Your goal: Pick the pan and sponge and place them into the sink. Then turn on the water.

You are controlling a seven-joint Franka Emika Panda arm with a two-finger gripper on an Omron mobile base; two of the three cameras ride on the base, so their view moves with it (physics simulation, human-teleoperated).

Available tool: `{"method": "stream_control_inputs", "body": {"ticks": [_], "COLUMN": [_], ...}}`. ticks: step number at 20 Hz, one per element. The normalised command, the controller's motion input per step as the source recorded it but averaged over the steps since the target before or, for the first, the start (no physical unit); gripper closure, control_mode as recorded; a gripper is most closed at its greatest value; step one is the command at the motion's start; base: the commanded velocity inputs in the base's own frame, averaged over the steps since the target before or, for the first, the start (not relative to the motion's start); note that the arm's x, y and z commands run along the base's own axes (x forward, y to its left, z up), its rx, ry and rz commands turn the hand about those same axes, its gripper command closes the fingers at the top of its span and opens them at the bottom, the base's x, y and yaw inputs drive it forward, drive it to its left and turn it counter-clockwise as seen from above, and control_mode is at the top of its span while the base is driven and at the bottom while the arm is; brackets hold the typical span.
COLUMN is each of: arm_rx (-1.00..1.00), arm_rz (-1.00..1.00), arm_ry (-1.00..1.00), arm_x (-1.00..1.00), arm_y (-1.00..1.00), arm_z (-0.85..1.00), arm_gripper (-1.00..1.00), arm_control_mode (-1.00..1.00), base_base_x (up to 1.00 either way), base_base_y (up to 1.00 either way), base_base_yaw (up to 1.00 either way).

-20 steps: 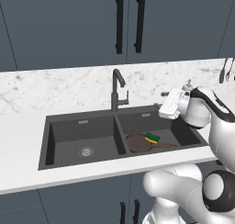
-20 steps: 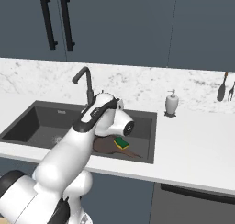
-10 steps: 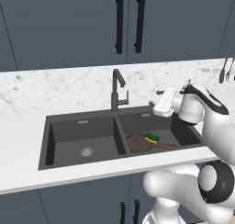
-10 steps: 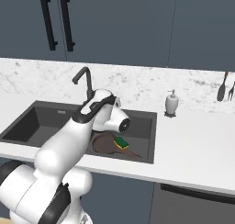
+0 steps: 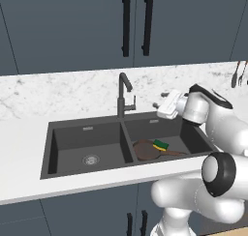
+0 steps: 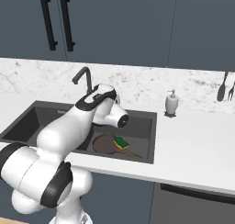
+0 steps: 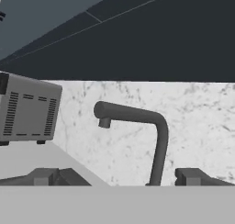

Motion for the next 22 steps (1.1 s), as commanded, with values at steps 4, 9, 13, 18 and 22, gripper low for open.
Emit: {"method": "stream_control_inputs", "body": {"ticks": [4, 9, 13, 18, 22], "arm_rx": [0.00, 0.01, 0.04, 0.01, 0.00], "arm_rz": [0.00, 0.00, 0.02, 0.01, 0.00], "arm_ry": [0.07, 0.01, 0.00, 0.00, 0.00], "arm_x": [0.39, 0.23, 0.17, 0.17, 0.27], "arm_y": [0.02, 0.02, 0.14, 0.20, 0.19], "arm_z": [-0.04, -0.18, -0.16, -0.22, -0.23], "arm_gripper": [-1.00, -1.00, -1.00, -1.00, -1.00], "arm_control_mode": [-1.00, -1.00, -1.00, -1.00, -1.00], "base_base_x": [0.00, 0.00, 0.00, 0.00, 0.00], "base_base_y": [0.00, 0.00, 0.00, 0.00, 0.00], "base_base_yaw": [0.00, 0.00, 0.00, 0.00, 0.00]}}
